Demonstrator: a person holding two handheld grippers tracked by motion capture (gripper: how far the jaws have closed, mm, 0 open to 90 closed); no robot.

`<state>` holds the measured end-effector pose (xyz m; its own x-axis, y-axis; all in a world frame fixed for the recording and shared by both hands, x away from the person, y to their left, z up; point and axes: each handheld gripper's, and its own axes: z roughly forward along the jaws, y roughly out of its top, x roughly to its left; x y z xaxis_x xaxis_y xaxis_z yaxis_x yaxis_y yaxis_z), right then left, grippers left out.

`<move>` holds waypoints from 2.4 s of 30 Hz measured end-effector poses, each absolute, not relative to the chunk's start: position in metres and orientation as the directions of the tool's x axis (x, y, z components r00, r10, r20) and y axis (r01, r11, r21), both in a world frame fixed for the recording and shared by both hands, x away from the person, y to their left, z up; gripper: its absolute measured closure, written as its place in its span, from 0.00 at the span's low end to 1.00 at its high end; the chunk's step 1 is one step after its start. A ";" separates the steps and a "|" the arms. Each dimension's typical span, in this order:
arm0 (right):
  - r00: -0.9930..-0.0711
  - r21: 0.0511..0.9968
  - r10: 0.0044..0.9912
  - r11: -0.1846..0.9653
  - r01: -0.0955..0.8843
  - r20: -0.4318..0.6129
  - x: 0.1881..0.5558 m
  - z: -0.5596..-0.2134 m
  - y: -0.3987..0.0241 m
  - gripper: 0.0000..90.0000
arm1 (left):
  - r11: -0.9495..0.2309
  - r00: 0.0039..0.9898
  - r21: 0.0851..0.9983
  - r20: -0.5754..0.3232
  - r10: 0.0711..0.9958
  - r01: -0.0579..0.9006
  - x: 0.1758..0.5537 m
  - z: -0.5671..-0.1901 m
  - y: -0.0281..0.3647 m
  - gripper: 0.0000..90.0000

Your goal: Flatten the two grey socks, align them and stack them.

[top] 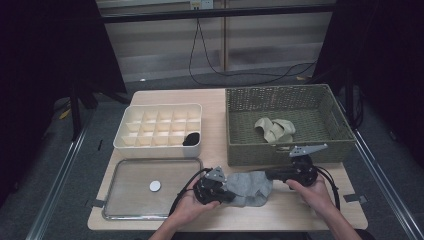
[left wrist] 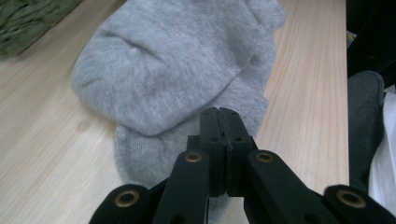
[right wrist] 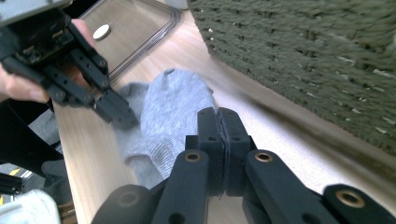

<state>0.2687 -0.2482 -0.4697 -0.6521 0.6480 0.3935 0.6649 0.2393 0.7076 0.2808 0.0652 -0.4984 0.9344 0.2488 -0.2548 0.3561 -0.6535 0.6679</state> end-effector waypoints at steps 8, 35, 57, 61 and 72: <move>-0.647 0.702 0.651 0.238 0.671 0.397 0.270 -0.472 -0.250 0.99 | -0.595 0.921 0.704 -0.281 0.269 0.388 0.297 -0.485 0.073 0.85; -0.663 0.721 0.651 0.250 0.646 0.369 0.278 -0.466 -0.243 0.99 | -0.565 0.913 0.727 -0.383 0.137 0.390 0.293 -0.488 0.019 0.91; -0.740 0.755 0.547 0.270 0.598 0.391 0.240 -0.452 -0.221 0.98 | -0.617 0.921 0.689 -0.341 0.186 0.380 0.287 -0.503 0.012 0.90; -0.749 0.749 0.528 0.283 0.600 0.401 0.233 -0.456 -0.215 0.98 | -0.600 0.919 0.700 -0.341 0.196 0.387 0.288 -0.505 0.012 0.89; -0.757 0.703 0.497 0.345 0.622 0.425 0.213 -0.471 -0.201 0.98 | -0.591 0.921 0.707 -0.322 0.218 0.387 0.288 -0.502 0.023 0.87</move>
<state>0.2126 -0.2014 -0.4710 -0.7566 0.4971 0.4247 0.6216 0.3454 0.7031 0.2884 0.0230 -0.5017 0.9212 0.2179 -0.3224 0.3874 -0.5913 0.7074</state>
